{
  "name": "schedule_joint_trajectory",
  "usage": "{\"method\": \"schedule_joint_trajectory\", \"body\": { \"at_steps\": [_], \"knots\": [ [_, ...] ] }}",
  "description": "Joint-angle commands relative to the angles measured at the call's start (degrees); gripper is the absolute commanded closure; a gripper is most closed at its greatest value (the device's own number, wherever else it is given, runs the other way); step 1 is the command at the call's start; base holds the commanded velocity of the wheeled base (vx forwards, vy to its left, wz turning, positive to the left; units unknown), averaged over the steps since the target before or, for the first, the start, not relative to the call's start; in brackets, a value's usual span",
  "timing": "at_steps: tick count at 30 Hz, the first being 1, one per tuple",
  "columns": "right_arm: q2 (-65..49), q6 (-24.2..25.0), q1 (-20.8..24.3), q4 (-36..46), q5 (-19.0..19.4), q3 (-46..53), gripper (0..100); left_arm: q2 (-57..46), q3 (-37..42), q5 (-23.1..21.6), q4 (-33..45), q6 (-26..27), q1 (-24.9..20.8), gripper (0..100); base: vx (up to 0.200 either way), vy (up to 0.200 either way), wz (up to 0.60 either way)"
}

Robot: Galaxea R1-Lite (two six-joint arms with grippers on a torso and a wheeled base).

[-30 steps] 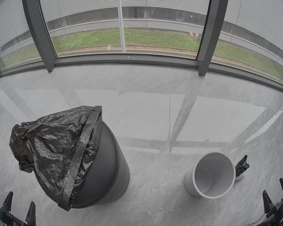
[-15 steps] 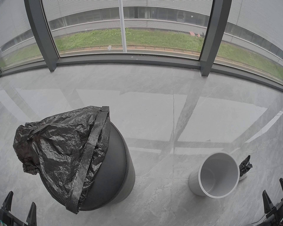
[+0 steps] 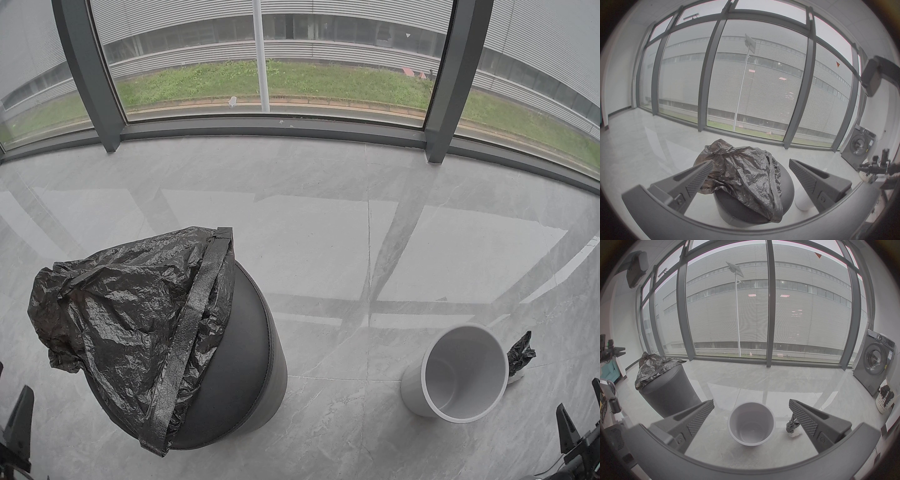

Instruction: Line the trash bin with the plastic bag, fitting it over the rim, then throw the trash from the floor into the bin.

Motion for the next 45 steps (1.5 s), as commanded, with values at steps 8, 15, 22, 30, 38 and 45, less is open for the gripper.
{"method": "schedule_joint_trajectory", "body": {
  "at_steps": [8,15,22,30,38,45],
  "knots": [
    [2.3,0.0,0.7,-0.1,0.0,0.9,0,1.2,0.0,-8.0,6.6,-7.3,-2.3,0,0.0,0.0,0.0],
    [4.0,0.0,0.9,-0.1,0.0,0.9,0,0.9,2.4,-15.9,6.9,0.0,0.2,0,0.0,0.0,0.0],
    [4.7,0.1,0.9,-0.1,-0.1,0.9,0,9.0,2.2,-19.5,7.1,8.2,0.8,0,0.0,0.0,0.0],
    [4.7,0.1,0.9,-0.1,-0.1,0.9,0,21.4,1.7,-19.2,7.1,12.4,0.5,0,0.0,0.0,0.0],
    [6.3,0.0,1.0,-0.1,-0.1,0.9,0,34.5,-7.8,-27.2,6.6,10.0,-9.2,0,0.0,0.0,0.0],
    [5.8,0.0,1.0,-0.1,-0.1,0.9,0,33.8,-5.9,-27.1,7.5,8.8,-11.0,0,0.0,0.0,0.0]
  ]
}}
